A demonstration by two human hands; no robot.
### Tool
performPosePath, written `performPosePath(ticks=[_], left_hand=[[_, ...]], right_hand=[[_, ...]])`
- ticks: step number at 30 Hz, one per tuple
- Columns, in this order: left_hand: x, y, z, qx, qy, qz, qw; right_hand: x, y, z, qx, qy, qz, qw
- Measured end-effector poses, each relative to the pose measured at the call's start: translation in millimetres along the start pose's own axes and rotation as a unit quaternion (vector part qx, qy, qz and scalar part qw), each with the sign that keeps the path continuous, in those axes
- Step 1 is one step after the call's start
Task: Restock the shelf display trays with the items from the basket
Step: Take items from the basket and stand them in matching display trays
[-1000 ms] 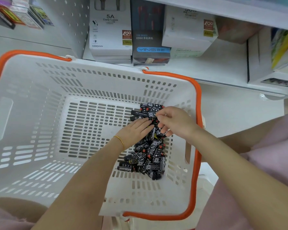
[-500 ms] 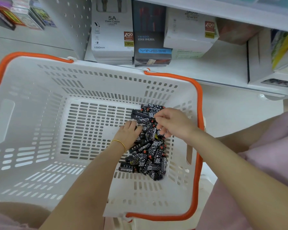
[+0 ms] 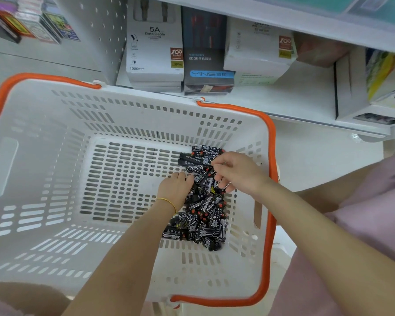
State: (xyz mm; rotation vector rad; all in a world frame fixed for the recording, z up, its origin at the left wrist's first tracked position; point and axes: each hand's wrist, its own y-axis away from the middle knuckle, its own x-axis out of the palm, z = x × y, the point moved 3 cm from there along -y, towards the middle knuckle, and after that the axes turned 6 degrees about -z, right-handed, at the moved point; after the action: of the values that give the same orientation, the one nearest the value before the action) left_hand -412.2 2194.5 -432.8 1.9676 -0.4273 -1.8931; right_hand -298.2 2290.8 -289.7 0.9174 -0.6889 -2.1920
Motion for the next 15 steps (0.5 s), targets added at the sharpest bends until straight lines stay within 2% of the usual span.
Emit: performPosePath(ticks=[5, 7, 8, 9, 11, 15], left_hand=[[-4, 3, 1, 0.003, 0.039, -0.006, 0.999], [-6, 4, 6, -0.062, 0.129, 0.005, 0.99], [-12, 5, 10, -0.113, 0.218, 0.011, 0.969], [-20, 4, 16, -0.164, 0.329, 0.015, 0.93], [-38, 4, 24, -0.226, 0.517, 0.016, 0.825], [-79, 12, 32, -0.259, 0.728, 0.014, 0.634]], right_hand=[[-1, 1, 0, -0.001, -0.003, 0.003, 1.0], [-2, 2, 1, -0.002, -0.005, 0.003, 1.0], [-2, 2, 2, -0.003, -0.008, 0.002, 1.0], [-3, 2, 4, -0.004, -0.013, 0.001, 1.0], [-7, 4, 8, -0.009, -0.027, -0.006, 1.0], [-19, 12, 20, -0.018, -0.072, -0.025, 0.997]])
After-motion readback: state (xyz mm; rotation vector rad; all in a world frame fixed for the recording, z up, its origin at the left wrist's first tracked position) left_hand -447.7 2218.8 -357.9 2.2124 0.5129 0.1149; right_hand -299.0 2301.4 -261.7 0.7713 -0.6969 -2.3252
